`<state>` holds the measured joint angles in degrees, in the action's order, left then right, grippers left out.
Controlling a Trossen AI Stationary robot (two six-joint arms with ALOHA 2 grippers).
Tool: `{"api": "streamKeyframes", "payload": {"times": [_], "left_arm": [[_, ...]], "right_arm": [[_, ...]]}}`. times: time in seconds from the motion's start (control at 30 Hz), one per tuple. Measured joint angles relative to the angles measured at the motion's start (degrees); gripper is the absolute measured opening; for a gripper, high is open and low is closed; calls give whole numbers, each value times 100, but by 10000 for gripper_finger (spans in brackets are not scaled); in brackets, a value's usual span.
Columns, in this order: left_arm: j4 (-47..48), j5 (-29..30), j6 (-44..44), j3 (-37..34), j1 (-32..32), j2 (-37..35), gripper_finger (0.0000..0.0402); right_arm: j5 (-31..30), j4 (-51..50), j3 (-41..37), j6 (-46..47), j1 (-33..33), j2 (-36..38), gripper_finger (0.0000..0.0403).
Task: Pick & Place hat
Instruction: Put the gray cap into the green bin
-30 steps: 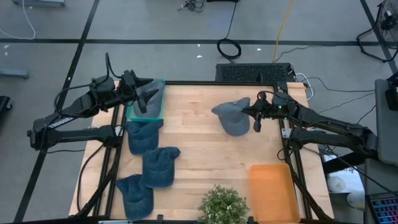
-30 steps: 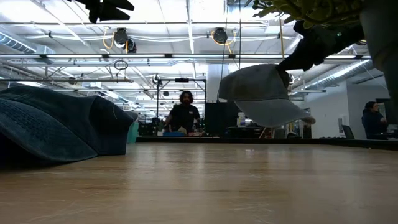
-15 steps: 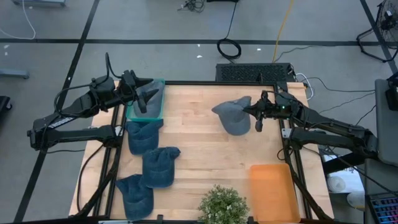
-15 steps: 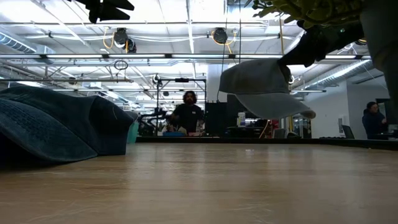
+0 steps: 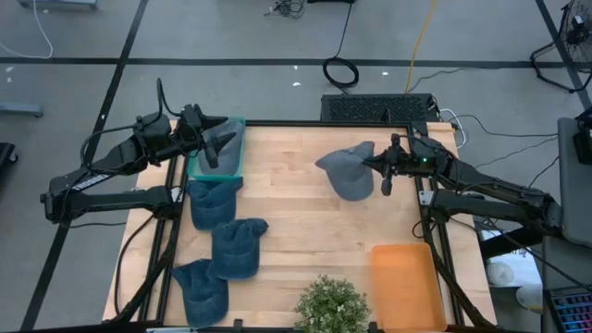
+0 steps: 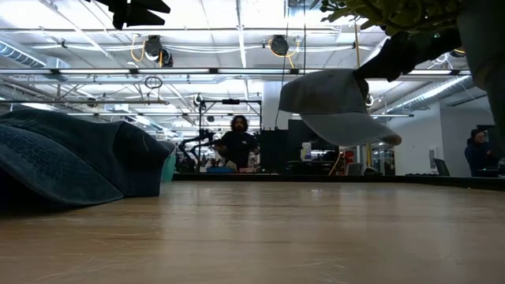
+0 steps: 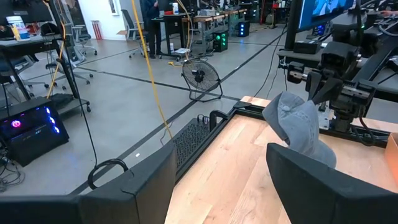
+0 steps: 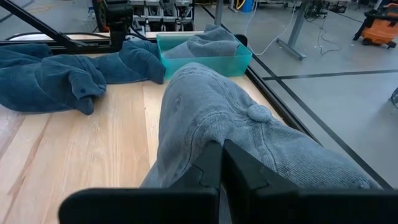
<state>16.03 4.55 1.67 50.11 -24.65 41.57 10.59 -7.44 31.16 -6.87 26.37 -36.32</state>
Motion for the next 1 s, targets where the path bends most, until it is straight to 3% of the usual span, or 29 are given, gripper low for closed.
{"api": "streamKeyframes", "payload": {"times": [1.0], "left_arm": [[-2,-1,-2,0,1,1,255]], "right_arm": [[2,329,0,-21,-2,44,0]]}}
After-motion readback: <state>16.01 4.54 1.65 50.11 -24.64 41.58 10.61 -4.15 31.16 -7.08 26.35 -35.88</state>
